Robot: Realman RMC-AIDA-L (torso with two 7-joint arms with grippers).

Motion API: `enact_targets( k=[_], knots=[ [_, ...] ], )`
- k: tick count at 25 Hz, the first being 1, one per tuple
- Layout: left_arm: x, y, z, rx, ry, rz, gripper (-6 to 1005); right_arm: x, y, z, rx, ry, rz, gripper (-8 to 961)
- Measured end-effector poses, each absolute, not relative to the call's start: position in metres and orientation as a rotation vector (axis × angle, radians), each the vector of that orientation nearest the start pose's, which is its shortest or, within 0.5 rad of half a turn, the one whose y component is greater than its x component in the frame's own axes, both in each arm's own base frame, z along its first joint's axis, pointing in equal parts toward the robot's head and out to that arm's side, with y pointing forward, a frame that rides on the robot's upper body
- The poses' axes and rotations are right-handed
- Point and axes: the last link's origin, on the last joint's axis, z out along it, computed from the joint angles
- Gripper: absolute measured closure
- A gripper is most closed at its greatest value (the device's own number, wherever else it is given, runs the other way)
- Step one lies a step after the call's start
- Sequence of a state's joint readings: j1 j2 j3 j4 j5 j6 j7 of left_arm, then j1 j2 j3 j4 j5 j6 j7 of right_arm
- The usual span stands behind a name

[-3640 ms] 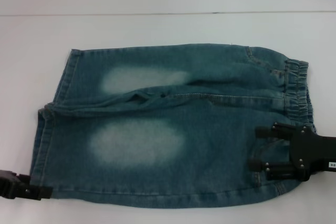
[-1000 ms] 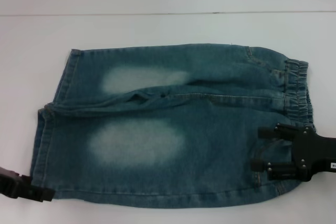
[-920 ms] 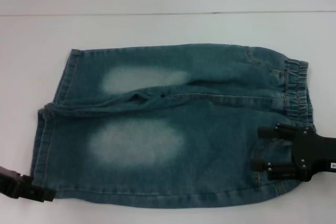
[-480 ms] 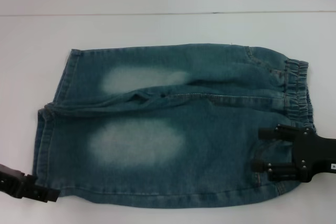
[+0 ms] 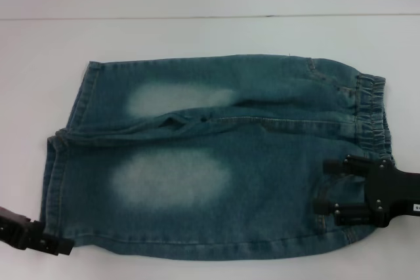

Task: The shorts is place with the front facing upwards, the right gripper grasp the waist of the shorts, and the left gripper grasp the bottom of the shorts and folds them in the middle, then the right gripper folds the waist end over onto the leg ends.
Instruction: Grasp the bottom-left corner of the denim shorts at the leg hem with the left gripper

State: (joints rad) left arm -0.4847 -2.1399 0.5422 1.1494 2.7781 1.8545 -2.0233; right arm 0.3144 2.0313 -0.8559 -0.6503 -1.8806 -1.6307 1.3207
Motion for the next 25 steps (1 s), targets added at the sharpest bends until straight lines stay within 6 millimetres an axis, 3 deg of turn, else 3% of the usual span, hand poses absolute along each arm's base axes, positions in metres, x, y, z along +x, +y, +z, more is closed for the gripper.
enact_targets(
  k=[13,25],
  knots=[
    [-0.3081,0.2832,0.0495,-2.609,-1.437,0.212,141,0.3097,0.2643,0.0025,-2.758,0.726,0.697,7],
    [-0.3105,0.2797,0.0511,-2.595,-1.479,0.28,140,0.3098,0.2643,0.003,-2.758,0.726,0.698,6]
  ],
)
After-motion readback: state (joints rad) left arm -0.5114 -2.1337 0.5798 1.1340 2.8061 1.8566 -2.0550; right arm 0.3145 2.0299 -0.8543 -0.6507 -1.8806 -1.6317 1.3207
